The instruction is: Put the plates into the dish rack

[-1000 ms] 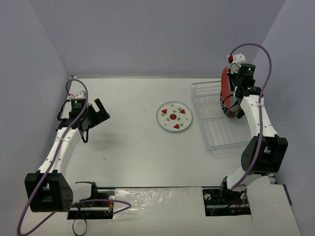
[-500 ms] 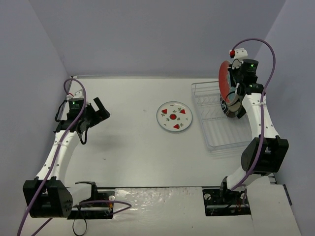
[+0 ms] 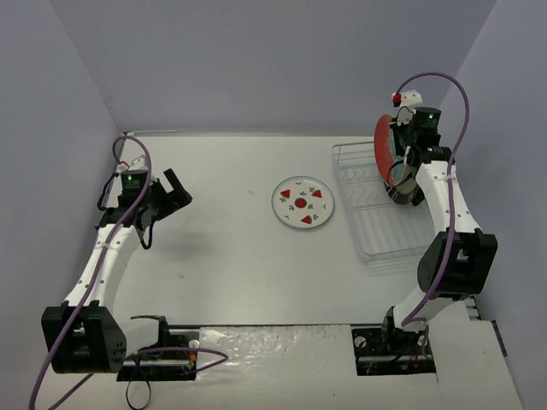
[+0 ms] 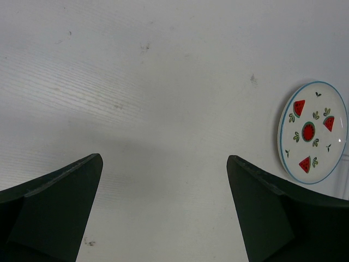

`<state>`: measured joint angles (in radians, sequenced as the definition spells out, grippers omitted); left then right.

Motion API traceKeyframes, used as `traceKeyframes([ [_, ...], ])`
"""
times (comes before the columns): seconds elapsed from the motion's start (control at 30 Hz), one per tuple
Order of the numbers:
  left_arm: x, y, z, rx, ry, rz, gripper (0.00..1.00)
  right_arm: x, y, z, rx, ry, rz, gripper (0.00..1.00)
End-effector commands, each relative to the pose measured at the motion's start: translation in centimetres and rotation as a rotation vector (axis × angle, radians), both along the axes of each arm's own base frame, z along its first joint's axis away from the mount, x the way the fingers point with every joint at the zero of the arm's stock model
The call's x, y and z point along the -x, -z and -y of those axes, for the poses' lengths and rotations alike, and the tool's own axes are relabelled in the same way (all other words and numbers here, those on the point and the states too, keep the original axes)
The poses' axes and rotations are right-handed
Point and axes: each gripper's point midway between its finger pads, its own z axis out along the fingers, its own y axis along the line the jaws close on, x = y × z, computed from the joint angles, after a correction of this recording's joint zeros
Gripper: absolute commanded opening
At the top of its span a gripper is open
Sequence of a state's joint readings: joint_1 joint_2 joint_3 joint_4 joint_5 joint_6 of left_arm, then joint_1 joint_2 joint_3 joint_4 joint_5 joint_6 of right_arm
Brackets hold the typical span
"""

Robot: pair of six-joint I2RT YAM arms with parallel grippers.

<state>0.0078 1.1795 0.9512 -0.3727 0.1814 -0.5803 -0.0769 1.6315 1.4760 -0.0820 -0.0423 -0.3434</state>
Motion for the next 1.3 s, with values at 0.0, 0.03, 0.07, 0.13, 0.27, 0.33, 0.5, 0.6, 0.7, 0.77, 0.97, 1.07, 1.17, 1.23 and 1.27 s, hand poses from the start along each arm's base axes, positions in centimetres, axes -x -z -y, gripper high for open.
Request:
traceKeyframes([
  [0.0,-1.5,-1.4,0.0,0.018,-0.004,0.073,0.97,-2.4,-6.7,-0.1,0.037,-0.012,0.250,0.00],
  [0.03,-1.6,-1.4,0.0,0.018,-0.005,0.070,0.97,-2.4,-6.4,0.0,0.041,-0.013,0.245,0.00],
  [0.07,-1.6,-1.3,0.0,0.017,-0.006,0.066,0.97,-2.5,-6.2,0.0,0.041,-0.015,0.240,0.00],
  [0.13,-1.7,-1.1,0.0,0.016,-0.007,0.061,0.97,-2.5,-5.6,0.0,0.042,-0.016,0.227,0.00],
  [0.27,-1.9,-0.8,0.0,0.017,-0.006,0.055,0.97,-2.0,-3.7,-0.1,0.036,-0.022,0.196,0.00],
  [0.33,-2.0,-0.4,0.1,0.023,-0.004,0.050,0.97,-1.9,-3.1,-0.1,0.030,-0.020,0.204,0.00],
  [0.5,-2.3,-0.1,0.2,0.025,0.003,0.035,0.97,-1.7,-1.2,-0.3,0.030,-0.036,0.172,0.00],
  [0.6,-2.4,-0.1,0.2,0.024,0.001,0.035,0.97,-1.8,-0.8,0.0,0.020,-0.020,0.168,0.00],
  [0.7,-2.5,-0.2,0.2,0.023,0.000,0.038,0.97,-1.5,-0.6,0.0,0.015,-0.019,0.158,0.08],
  [0.77,-2.6,-0.1,0.2,0.023,0.001,0.039,0.97,-1.2,-0.7,-0.2,0.000,-0.023,0.159,0.29],
  [0.97,-3.1,0.2,0.5,0.041,0.011,0.031,0.97,-0.4,-2.4,-0.4,-0.024,-0.012,0.200,0.77],
  [1.07,-3.4,0.3,0.9,0.057,0.028,0.030,0.97,-0.2,-3.6,-0.1,-0.024,0.011,0.230,0.87],
  [1.17,-3.6,0.4,1.2,0.067,0.037,0.029,0.97,0.1,-5.6,0.5,-0.025,0.050,0.279,0.98],
  [1.23,-3.7,0.6,1.3,0.067,0.046,0.015,0.97,0.6,-7.8,1.4,-0.024,0.112,0.338,1.00],
  [1.27,-3.8,0.4,2.0,0.064,0.064,0.018,0.97,0.9,-8.9,1.6,-0.029,0.130,0.367,1.00],
])
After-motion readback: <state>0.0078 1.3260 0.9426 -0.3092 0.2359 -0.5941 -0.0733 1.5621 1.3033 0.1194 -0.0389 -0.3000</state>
